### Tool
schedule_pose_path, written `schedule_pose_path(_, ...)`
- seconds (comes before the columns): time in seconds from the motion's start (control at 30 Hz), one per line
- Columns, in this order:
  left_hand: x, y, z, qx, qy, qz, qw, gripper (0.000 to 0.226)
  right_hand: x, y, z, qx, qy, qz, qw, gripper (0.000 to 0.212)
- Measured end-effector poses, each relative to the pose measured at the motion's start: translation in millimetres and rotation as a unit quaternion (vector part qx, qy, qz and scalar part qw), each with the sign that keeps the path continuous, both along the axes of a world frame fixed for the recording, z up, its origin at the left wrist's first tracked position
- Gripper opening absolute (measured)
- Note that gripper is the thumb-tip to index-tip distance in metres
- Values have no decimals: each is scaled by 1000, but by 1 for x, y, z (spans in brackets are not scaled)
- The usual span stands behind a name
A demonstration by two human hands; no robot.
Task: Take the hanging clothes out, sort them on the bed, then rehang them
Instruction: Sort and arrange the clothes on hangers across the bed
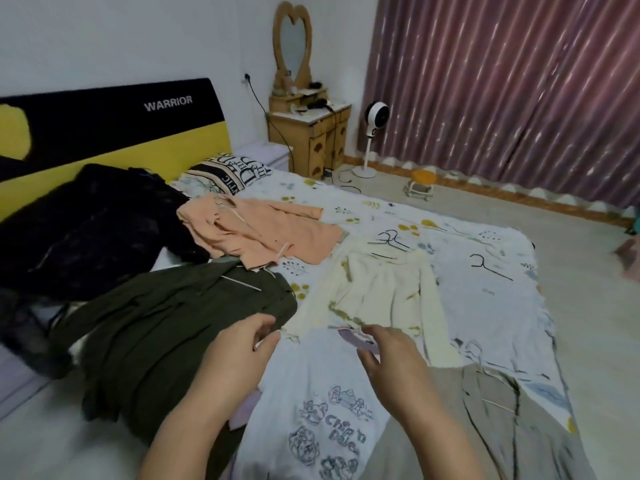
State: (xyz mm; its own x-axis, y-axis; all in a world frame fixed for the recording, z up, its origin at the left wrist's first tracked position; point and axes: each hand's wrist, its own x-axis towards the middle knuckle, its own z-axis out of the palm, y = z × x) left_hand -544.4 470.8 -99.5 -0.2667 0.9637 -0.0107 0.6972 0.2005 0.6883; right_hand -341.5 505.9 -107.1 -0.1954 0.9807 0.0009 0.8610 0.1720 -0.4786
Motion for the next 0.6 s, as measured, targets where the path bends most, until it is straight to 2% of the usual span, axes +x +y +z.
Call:
schedule_pose_path(0.13,-61,-32,7,-1,20,62,998,34,-60,-8,10,10,-7,40,999,40)
schedule_pose_path(0.33,-124,-51,6,-7,-6,126,992,32,-126,1,17,-1,-19,87,996,39)
schedule_pose_path(0.6,-180,-6,-15,-36,-23,154,987,33,-187,63,-3,-34,-33,110,993,40)
